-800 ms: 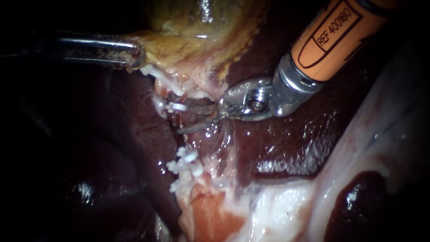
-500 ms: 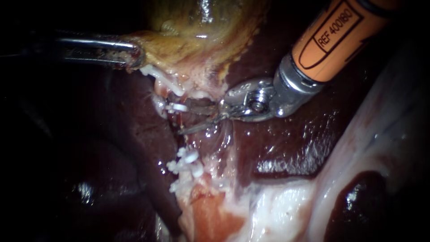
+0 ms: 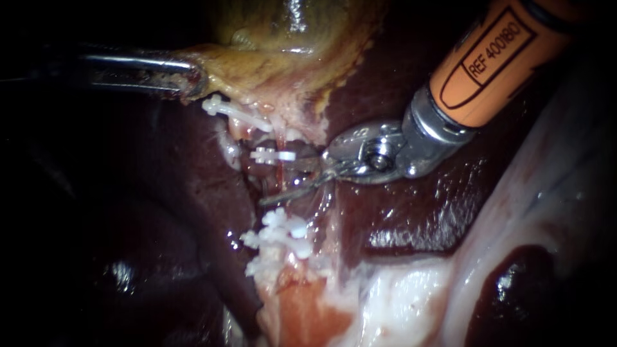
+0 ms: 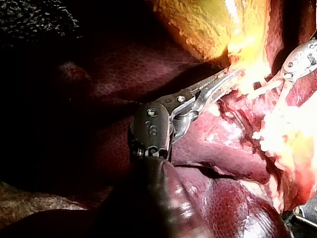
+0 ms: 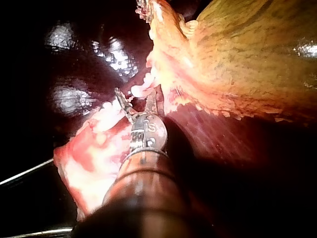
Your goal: Go to the cutting position right tube
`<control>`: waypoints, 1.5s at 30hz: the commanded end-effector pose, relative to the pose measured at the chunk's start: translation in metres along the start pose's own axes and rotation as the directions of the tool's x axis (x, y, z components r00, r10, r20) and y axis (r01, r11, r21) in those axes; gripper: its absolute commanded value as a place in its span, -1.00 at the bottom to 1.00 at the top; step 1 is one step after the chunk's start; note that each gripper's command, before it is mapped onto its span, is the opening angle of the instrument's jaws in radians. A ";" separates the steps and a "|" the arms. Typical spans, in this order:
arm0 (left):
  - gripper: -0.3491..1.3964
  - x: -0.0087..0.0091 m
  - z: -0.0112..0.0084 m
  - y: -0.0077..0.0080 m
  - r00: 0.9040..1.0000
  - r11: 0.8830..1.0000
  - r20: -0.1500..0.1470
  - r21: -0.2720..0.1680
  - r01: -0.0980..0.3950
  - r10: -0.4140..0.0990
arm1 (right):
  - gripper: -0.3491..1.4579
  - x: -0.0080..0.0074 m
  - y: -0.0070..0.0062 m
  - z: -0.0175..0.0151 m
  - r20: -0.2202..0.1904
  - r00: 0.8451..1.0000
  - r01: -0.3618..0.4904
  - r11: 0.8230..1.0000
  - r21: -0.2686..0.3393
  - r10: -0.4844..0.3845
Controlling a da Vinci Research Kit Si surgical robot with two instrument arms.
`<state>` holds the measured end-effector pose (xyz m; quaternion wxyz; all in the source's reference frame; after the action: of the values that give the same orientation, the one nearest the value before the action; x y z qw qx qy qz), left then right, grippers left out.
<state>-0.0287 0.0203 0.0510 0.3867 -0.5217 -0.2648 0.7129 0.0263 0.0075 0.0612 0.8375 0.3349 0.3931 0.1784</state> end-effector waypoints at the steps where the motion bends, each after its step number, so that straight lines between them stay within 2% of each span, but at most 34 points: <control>1: -1.00 0.0000 0.0000 0.0000 1.000 1.000 0.000 0.000 0.000 0.000 | 0.82 -0.0001 -0.0001 0.0003 0.003 1.000 0.001 1.000 0.006 -0.001; 4: -1.00 0.0000 0.0000 0.0000 1.000 1.000 0.000 0.000 0.000 0.000 | 0.84 -0.0001 -0.0004 0.0011 0.009 1.000 0.005 1.000 0.016 -0.005; 7: -1.00 0.0000 0.0000 0.0000 1.000 1.000 0.000 0.000 0.000 0.000 | 0.84 0.0001 -0.0006 0.0017 -0.007 1.000 0.005 0.999 0.036 -0.005; 9: -1.00 0.0000 0.0000 0.0000 1.000 1.000 0.000 0.000 0.000 0.000 | 0.86 0.0004 -0.0007 0.0020 -0.043 0.999 0.005 0.998 0.056 -0.003; 17: -1.00 0.0000 0.0000 0.0000 1.000 1.000 0.000 0.000 0.000 0.000 | 0.95 0.0013 -0.0007 0.0029 -0.121 0.992 -0.025 0.995 0.093 0.036; 26: -1.00 0.0000 0.0000 0.0000 1.000 1.000 0.000 0.000 0.000 0.000 | 0.95 0.0015 -0.0012 0.0030 -0.133 0.990 -0.033 0.992 0.120 0.049; 32: -1.00 0.0000 0.0000 0.0000 1.000 1.000 0.000 0.000 0.000 0.000 | 0.95 0.0023 -0.0032 0.0026 -0.151 0.987 -0.028 0.982 0.186 0.057; 40: -1.00 0.0000 -0.0001 0.0000 1.000 1.000 0.000 0.000 0.000 0.000 | 0.95 0.0046 -0.0066 0.0020 -0.197 0.978 -0.013 0.957 0.289 0.073; 45: -1.00 0.0000 -0.0001 0.0000 1.000 1.000 0.000 -0.001 0.000 0.000 | 0.95 0.0056 -0.0076 0.0016 -0.215 0.974 -0.007 0.950 0.312 0.078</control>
<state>-0.0286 0.0203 0.0510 0.3867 -0.5214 -0.2650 0.7129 0.0313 0.0045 0.0534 0.7195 0.4487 0.5024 0.1691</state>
